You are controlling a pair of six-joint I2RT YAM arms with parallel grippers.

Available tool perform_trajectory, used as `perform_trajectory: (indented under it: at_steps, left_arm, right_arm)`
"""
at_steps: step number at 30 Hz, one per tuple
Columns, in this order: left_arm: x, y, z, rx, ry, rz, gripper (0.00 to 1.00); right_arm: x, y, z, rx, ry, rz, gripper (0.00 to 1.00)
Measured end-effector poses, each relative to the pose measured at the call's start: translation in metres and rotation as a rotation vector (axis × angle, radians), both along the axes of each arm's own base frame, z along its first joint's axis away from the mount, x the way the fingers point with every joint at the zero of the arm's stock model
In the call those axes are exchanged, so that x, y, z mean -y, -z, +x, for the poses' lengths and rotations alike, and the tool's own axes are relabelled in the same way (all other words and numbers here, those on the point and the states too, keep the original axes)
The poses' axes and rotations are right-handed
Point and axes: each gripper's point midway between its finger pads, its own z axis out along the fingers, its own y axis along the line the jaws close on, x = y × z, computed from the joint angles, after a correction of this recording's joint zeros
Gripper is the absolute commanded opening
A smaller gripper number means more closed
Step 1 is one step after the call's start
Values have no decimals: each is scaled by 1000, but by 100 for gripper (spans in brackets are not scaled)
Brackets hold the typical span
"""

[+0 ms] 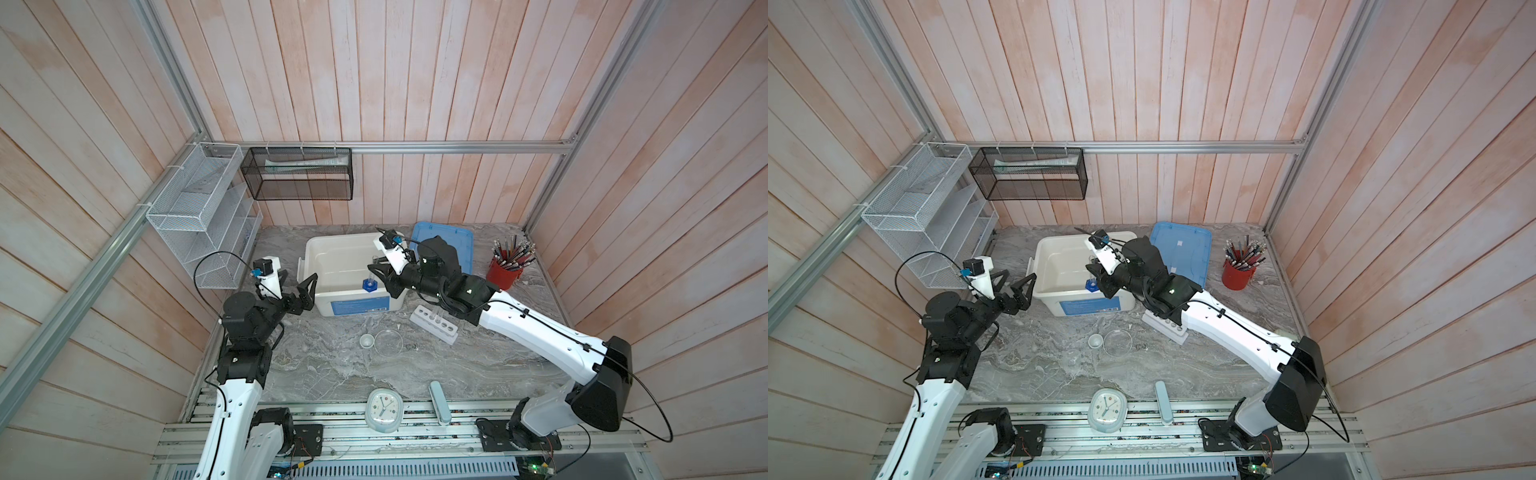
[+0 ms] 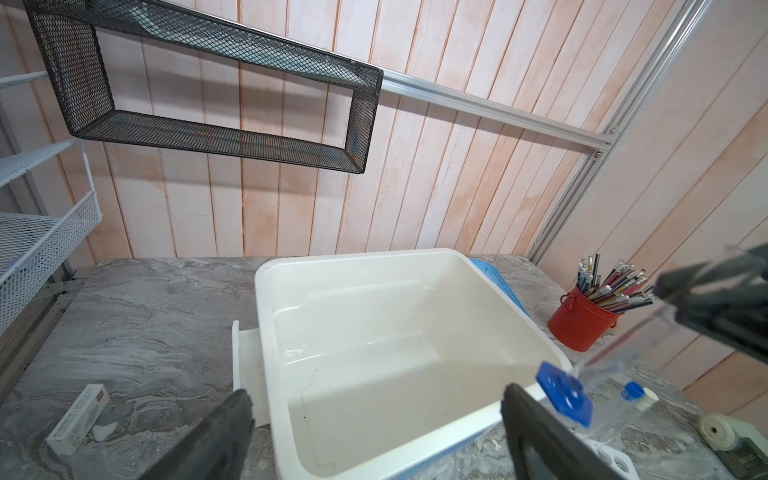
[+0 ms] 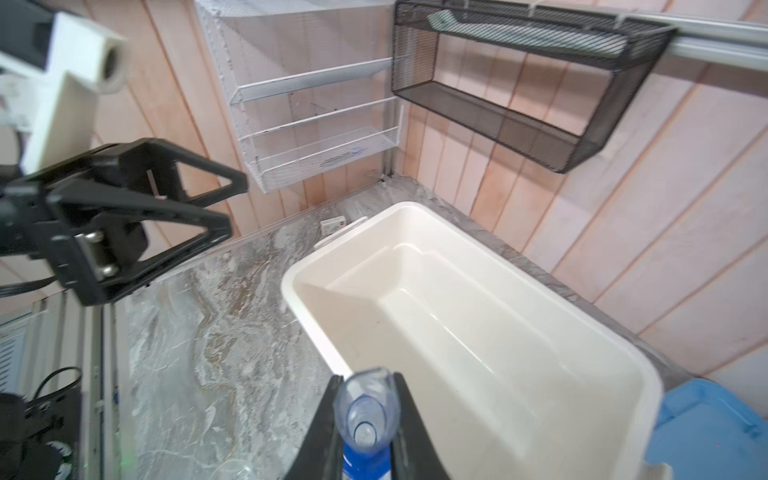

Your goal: Organize the chemistry lab equipment

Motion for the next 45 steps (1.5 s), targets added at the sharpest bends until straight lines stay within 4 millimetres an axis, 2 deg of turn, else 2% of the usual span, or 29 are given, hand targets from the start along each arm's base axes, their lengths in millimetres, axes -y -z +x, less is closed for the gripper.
perform_trajectory:
  at_steps: [2, 5, 9, 12, 15, 17, 24, 31, 45]
  left_arm:
    - [0, 0, 0, 0, 1, 0, 95]
    - [0, 0, 0, 0, 2, 0, 95]
    - [0, 0, 0, 2, 3, 4, 95]
    - [0, 0, 0, 3, 3, 7, 95]
    - [0, 0, 0, 3, 3, 8, 95]
    - [0, 0, 0, 4, 3, 10, 95]
    - [0, 3, 2, -6, 4, 13, 95]
    - [0, 4, 2, -9, 4, 16, 95]
    - [0, 4, 2, -8, 4, 18, 95]
  right_arm:
    - [6, -2, 24, 12, 49, 1, 19]
    - [6, 10, 63, 18, 116, -22, 19]
    - [-2, 52, 107, -6, 196, -85, 19]
    - [-4, 86, 132, -34, 247, -130, 19]
    - [1, 113, 150, -62, 292, -156, 19]
    - [4, 124, 159, -75, 318, -159, 19]
    - [8, 129, 183, -46, 381, -101, 19]
    - [5, 162, 197, -47, 419, -117, 19]
    - [-3, 157, 204, -22, 423, -92, 19]
